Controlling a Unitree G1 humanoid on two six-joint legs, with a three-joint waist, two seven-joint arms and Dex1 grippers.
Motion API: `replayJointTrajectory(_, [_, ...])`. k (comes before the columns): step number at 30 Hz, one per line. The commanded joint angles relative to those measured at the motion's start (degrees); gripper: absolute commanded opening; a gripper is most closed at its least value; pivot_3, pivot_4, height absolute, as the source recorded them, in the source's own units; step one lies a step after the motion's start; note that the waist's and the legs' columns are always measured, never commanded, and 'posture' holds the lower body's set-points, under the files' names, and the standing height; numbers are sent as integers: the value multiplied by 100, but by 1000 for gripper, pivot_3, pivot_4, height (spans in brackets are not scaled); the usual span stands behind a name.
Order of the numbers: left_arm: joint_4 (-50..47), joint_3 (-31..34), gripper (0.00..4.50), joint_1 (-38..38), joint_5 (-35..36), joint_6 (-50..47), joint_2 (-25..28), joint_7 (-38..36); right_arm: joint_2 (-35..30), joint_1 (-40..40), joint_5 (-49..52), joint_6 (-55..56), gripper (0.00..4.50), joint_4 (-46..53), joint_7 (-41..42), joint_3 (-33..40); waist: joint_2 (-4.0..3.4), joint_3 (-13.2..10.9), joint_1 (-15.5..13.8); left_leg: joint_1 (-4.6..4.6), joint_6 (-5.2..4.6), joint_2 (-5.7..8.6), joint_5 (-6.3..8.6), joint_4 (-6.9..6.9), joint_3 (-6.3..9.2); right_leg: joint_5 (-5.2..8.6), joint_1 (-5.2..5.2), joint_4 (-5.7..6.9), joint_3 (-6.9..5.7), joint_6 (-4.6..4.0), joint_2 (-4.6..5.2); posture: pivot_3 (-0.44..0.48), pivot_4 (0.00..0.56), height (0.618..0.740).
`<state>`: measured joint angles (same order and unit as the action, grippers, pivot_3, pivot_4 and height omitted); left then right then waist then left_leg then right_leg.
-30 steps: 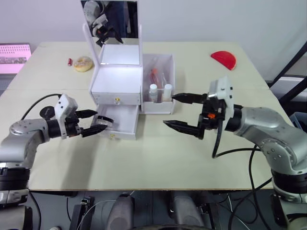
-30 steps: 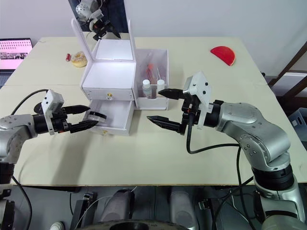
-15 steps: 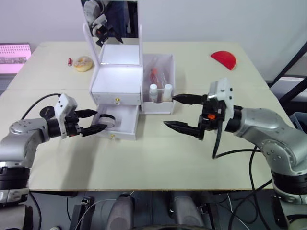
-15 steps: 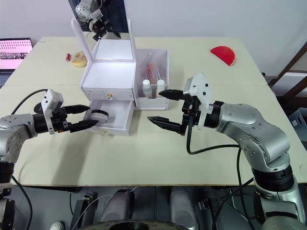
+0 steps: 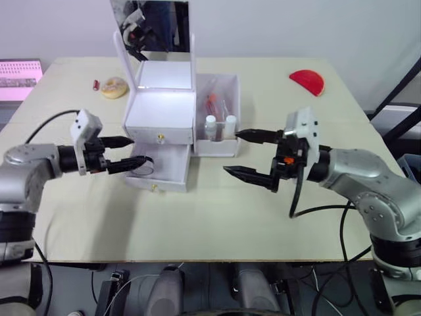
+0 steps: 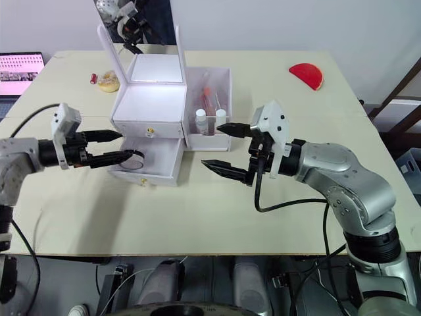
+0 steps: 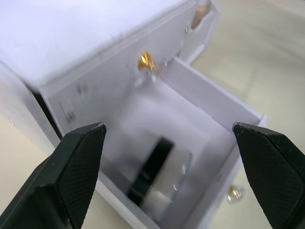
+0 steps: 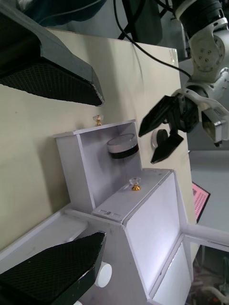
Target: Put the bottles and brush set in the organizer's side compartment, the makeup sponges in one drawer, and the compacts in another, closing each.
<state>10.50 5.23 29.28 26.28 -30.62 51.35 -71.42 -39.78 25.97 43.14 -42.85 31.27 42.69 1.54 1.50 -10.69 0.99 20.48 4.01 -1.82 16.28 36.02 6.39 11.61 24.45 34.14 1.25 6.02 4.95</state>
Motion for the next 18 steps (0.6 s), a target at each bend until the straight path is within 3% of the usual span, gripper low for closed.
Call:
replayJointTrajectory(1, [292,-221,4458,303,-192,185,75,-339,42,-5,8,121,4500,181,-64,125,0,0,14,0,0,0,0,-1,0,0,1,0,0,0,-1,0,150,739])
replayJointTrajectory(9, [1183,-702,4458,928,-641,462,82,-879,76,-129,39,87,4500,336,-225,168,1,0,0,5,0,0,0,1,1,2,1,-1,0,3,-1,0,150,739])
replayJointTrajectory(18, [1293,-734,4458,1109,-741,410,41,-1038,71,-155,77,70,4500,386,-318,163,1,0,-3,5,0,0,0,1,1,3,1,1,0,5,-2,0,150,739])
